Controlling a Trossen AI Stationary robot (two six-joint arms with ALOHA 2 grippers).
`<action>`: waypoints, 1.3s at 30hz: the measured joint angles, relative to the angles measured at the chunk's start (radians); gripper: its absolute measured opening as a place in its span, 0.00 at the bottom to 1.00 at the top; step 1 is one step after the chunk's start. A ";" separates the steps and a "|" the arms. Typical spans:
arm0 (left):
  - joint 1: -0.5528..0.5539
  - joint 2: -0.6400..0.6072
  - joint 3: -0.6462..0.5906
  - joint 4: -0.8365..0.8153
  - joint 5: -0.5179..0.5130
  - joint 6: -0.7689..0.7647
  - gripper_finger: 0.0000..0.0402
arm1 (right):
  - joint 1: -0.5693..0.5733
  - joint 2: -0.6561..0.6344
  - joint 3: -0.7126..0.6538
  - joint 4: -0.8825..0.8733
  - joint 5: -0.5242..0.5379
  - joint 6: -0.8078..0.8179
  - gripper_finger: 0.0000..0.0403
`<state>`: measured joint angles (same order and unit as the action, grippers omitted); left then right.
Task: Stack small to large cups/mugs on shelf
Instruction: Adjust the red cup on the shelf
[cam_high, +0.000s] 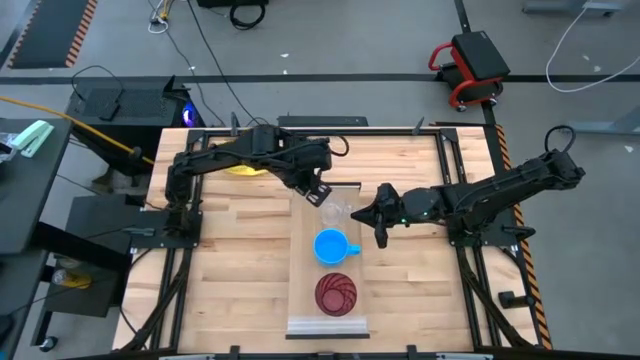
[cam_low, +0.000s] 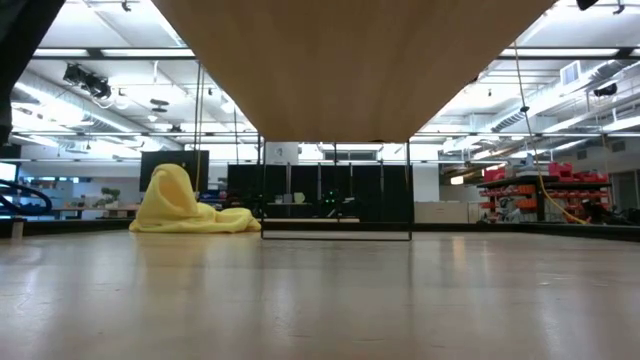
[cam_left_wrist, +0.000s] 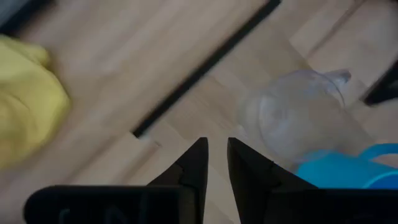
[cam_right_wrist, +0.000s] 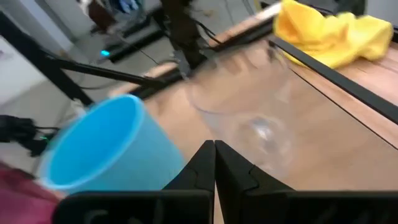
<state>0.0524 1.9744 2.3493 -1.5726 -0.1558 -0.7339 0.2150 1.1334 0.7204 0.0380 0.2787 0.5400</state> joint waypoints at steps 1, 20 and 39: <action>0.000 -0.012 0.000 0.002 -0.023 0.014 0.17 | 0.006 -0.015 0.000 0.001 -0.002 0.000 0.03; 0.149 -0.163 0.000 0.001 -0.347 0.388 0.14 | 0.165 -0.284 0.001 -0.347 0.144 0.253 0.03; 0.263 -0.412 -0.670 0.097 -0.229 0.230 0.07 | 0.277 -0.180 0.001 -0.354 0.098 0.358 0.02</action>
<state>0.3151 1.5620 1.6788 -1.4760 -0.3844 -0.5035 0.4917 0.9530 0.7216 -0.3162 0.3766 0.8979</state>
